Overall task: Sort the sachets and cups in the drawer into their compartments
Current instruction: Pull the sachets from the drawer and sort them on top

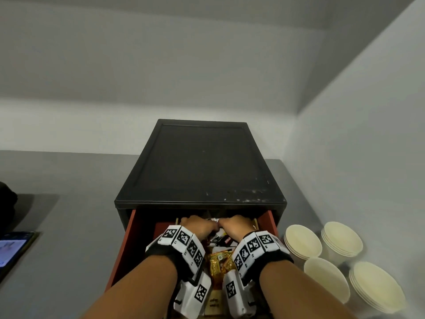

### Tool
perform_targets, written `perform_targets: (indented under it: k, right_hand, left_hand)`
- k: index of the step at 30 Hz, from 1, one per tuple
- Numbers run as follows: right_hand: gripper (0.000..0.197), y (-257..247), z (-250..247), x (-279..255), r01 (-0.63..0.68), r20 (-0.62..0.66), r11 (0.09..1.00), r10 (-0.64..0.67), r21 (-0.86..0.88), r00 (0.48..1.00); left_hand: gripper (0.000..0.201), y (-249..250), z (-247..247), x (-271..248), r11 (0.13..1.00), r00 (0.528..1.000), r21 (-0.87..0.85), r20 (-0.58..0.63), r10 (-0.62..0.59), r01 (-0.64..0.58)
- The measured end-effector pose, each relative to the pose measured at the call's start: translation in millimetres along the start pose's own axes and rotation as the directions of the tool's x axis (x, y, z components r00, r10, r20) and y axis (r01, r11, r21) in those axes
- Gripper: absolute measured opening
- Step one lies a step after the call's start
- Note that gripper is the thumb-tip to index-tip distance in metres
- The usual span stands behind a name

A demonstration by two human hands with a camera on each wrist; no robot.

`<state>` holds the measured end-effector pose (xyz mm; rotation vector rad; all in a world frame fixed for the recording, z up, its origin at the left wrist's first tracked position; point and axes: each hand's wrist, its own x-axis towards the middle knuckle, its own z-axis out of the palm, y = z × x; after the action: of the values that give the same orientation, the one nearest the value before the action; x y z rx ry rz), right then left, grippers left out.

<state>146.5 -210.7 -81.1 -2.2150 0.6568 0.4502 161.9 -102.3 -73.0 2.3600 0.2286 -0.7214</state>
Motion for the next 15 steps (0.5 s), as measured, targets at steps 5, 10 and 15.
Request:
perform_targets:
  k: [5, 10, 15]
  right_hand:
    - [0.027, -5.2, -5.0, -1.6, 0.039, 0.065, 0.997, -0.044, 0.073, 0.997]
    - [0.018, -8.7, -10.6, -10.1, 0.044, 0.144, 0.945, -0.095, 0.324, 0.985]
    - [0.023, -18.7, -2.6, -11.4, -0.038, 0.174, 0.857, -0.061, 0.514, 0.983]
  left_hand:
    - [0.072, 3.7, 2.1, 11.3, 0.992, 0.993, -0.121, 0.117, -0.011, 0.026]
    - [0.010, 3.2, -6.3, 13.1, 0.920, 0.963, -0.391, 0.248, 0.110, -0.005]
    - [0.017, -4.8, -15.1, 7.5, 0.874, 0.940, -0.483, 0.274, 0.206, -0.050]
